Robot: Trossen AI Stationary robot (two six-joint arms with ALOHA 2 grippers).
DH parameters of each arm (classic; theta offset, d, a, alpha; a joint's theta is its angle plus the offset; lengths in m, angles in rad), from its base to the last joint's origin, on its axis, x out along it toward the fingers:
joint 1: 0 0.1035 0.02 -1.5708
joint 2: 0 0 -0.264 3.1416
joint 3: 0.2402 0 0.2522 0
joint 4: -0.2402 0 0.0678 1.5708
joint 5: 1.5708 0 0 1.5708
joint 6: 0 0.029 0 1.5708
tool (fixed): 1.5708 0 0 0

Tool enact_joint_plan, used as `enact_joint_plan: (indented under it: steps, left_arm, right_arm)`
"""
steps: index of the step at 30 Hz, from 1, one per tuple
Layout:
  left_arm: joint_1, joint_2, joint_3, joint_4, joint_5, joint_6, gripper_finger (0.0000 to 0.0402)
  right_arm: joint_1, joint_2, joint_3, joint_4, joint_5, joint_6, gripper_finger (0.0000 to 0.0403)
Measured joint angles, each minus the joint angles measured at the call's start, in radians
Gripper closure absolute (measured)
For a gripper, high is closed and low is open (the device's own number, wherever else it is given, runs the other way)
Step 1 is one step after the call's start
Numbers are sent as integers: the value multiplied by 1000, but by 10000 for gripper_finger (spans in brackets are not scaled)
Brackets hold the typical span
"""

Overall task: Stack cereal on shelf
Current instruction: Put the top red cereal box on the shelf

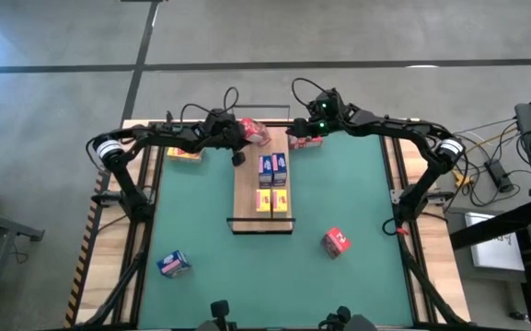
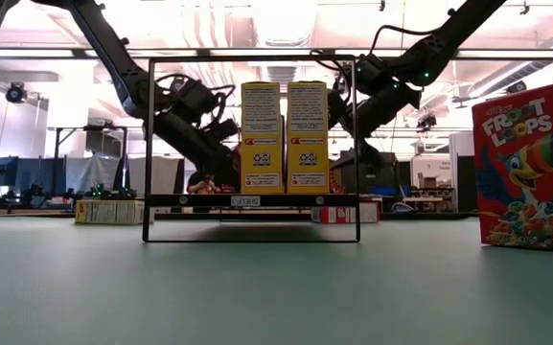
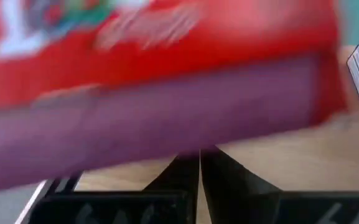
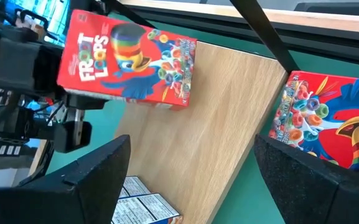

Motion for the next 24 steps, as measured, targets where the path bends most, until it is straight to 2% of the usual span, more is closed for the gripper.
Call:
enact_joint_plan:
  steps: [11, 16, 24]
  left_arm:
    - [0, -3, 0, 4, 8, 0, 401]
    - [0, -11, 1, 12, 13, 0, 401]
    - [-2, -12, 36, 13, 13, -11, 401]
  right_arm:
    - [2, 0, 0, 8, 0, -16, 74]
    - [2, -7, 1, 112, -36, -19, 74]
    - [46, -9, 125, 119, -42, -122, 74]
